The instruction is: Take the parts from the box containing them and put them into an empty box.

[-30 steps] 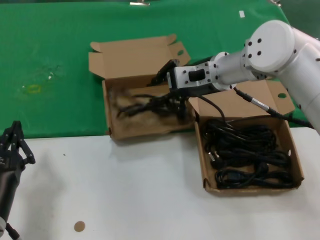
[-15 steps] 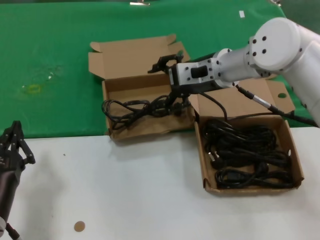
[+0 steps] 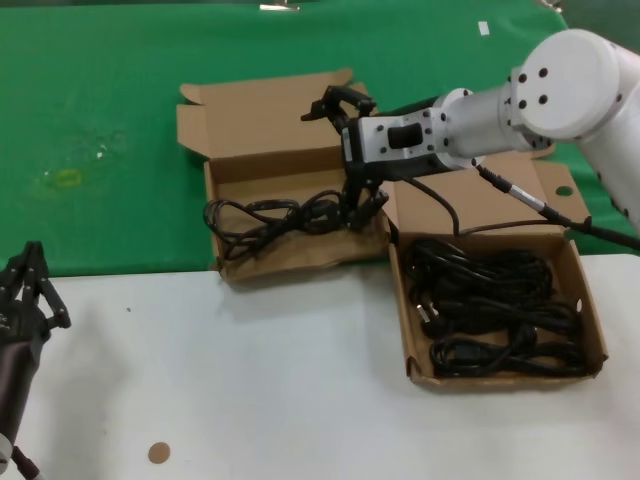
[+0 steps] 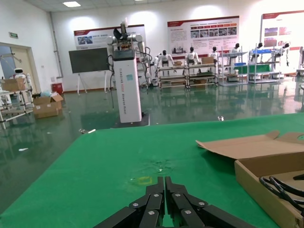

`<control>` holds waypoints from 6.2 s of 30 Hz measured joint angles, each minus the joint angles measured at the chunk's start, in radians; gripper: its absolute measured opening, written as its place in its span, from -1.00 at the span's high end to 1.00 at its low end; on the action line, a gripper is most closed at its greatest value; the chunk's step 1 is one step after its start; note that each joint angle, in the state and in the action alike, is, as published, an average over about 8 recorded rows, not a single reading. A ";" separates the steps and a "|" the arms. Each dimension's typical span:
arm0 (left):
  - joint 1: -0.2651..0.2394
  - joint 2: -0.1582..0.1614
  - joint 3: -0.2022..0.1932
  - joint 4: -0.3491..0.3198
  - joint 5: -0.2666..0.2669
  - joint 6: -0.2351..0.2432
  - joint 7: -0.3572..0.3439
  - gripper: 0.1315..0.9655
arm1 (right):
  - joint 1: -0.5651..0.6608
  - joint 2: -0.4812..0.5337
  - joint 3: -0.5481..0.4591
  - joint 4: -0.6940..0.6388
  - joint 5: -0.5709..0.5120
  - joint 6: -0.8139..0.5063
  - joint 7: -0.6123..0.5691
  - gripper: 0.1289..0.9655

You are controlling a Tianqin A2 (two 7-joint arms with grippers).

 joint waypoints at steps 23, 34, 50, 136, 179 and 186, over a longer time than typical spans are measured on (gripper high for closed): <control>0.000 0.000 0.000 0.000 0.000 0.000 0.000 0.45 | -0.217 -0.006 0.114 0.128 0.111 0.179 0.038 -0.99; 0.000 0.000 0.000 0.000 0.000 0.000 0.000 -0.05 | -0.381 -0.010 0.201 0.224 0.195 0.314 0.066 -1.00; 0.000 0.000 0.000 0.000 0.000 0.000 0.000 -0.73 | -0.621 -0.016 0.328 0.365 0.318 0.513 0.107 -1.00; 0.000 0.000 0.000 0.000 0.000 0.000 0.000 -1.00 | -1.086 -0.029 0.574 0.639 0.557 0.897 0.187 -1.00; 0.000 0.000 0.000 0.000 0.000 0.000 0.000 -1.00 | -1.086 -0.029 0.574 0.639 0.557 0.897 0.187 -1.00; 0.000 0.000 0.000 0.000 0.000 0.000 0.000 -1.00 | -1.086 -0.029 0.574 0.639 0.557 0.897 0.187 -1.00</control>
